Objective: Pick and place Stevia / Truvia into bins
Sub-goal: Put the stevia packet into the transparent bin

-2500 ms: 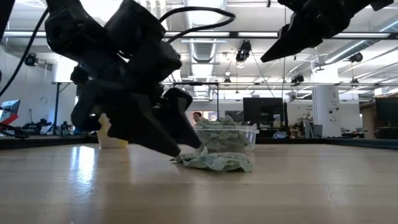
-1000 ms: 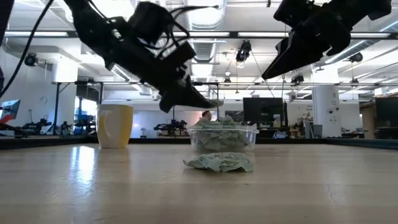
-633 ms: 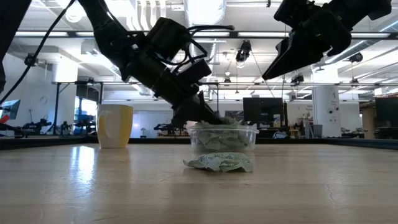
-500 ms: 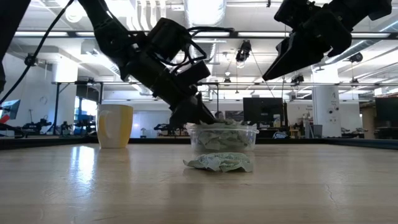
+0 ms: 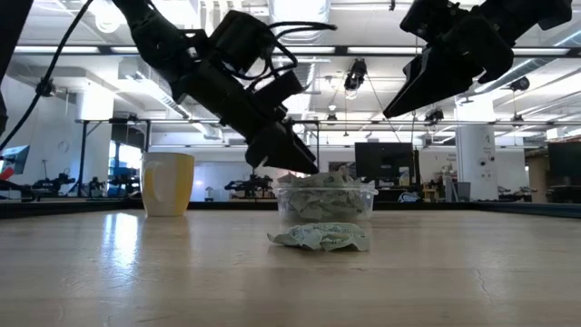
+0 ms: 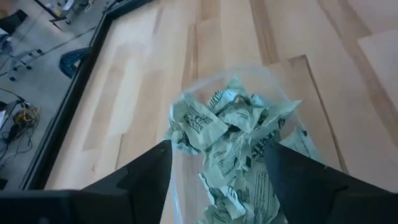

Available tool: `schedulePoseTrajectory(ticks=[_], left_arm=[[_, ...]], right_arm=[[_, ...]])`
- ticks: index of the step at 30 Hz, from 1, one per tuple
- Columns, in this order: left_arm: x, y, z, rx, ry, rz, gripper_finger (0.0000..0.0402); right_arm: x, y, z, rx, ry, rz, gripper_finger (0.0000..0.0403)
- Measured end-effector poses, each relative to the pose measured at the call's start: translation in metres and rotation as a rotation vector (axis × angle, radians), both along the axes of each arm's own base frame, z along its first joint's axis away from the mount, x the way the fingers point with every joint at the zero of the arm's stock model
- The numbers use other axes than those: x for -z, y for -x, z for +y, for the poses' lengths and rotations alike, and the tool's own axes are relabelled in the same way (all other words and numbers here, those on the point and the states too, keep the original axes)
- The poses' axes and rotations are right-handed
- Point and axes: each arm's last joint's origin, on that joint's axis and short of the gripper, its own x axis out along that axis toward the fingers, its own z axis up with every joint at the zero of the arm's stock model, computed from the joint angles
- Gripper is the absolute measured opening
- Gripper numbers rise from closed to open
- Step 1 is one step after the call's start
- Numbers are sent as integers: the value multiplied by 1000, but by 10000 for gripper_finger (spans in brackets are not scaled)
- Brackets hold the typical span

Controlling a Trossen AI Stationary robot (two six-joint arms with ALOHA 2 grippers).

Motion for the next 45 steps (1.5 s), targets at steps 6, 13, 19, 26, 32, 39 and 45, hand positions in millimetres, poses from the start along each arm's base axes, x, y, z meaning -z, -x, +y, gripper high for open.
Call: schedulePoseTrajectory(ticks=[6, 13, 19, 26, 32, 39, 45], left_arm=[[-14, 6, -4, 3, 8, -8, 246], [-39, 32, -35, 157, 163, 66, 247], [-42, 63, -77, 302, 223, 52, 247], [-40, 93, -107, 343, 197, 17, 247], [-47, 100, -112, 341, 185, -34, 247], [-49, 102, -112, 339, 183, -54, 247], [-49, 103, -112, 339, 182, -49, 247]], right_arm=[[10, -1, 2, -52, -63, -16, 171], [54, -27, 18, -411, -155, -90, 171], [94, -50, 25, -473, -195, -17, 171], [112, -75, 28, -468, -195, 27, 166], [113, -85, 30, -468, -194, 29, 154], [117, -83, 30, -456, -205, 68, 136], [118, -82, 30, -462, -195, 86, 79]])
